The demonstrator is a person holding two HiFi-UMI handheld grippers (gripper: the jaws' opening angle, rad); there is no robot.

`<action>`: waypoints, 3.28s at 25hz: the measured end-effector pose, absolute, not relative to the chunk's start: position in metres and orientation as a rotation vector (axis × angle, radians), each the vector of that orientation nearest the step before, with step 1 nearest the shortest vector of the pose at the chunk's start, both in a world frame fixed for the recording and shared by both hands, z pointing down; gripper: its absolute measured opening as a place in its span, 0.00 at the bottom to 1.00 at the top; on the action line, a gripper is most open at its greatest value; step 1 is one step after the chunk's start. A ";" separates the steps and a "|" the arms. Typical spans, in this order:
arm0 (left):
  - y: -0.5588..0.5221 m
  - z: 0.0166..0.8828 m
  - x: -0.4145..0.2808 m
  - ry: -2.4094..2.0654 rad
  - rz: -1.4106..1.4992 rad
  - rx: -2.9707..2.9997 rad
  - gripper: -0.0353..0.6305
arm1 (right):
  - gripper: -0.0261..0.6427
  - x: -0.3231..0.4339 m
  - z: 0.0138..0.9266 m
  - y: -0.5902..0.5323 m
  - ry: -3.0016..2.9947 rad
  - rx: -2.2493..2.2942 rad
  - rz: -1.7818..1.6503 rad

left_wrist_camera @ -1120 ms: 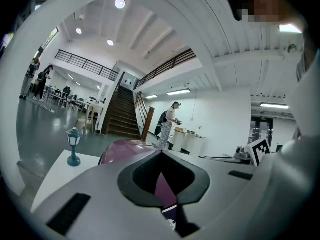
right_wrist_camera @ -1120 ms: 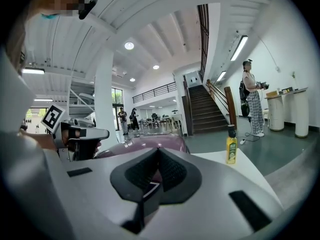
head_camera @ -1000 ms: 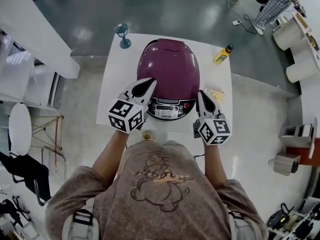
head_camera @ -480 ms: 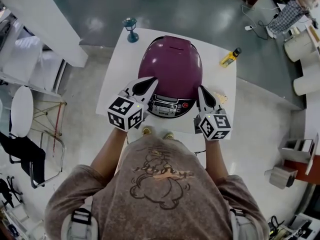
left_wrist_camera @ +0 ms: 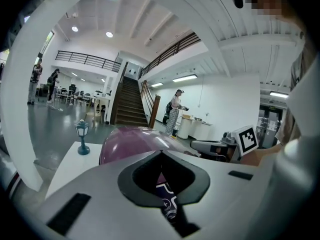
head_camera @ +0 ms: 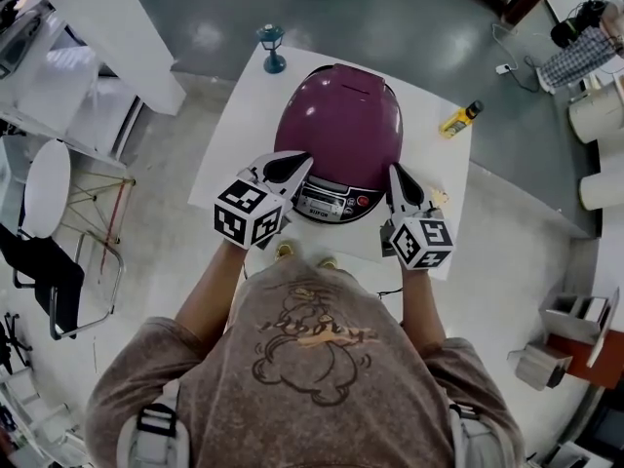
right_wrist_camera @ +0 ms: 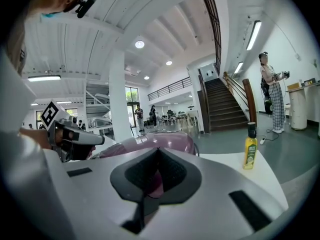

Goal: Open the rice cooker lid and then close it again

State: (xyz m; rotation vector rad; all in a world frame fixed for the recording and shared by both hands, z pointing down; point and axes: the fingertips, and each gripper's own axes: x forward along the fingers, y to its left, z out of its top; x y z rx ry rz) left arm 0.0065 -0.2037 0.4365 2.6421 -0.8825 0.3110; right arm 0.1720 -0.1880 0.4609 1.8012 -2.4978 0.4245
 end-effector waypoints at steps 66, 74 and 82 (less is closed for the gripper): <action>-0.177 0.464 0.012 -0.975 0.486 2.604 0.08 | 0.04 0.169 0.469 -0.186 -2.538 1.722 0.474; -0.177 0.465 0.012 -0.978 0.485 2.617 0.08 | 0.04 0.170 0.466 -0.187 -2.542 1.735 0.467; -0.176 0.463 0.011 -0.995 0.463 2.621 0.08 | 0.04 0.169 0.463 -0.186 -2.538 1.734 0.448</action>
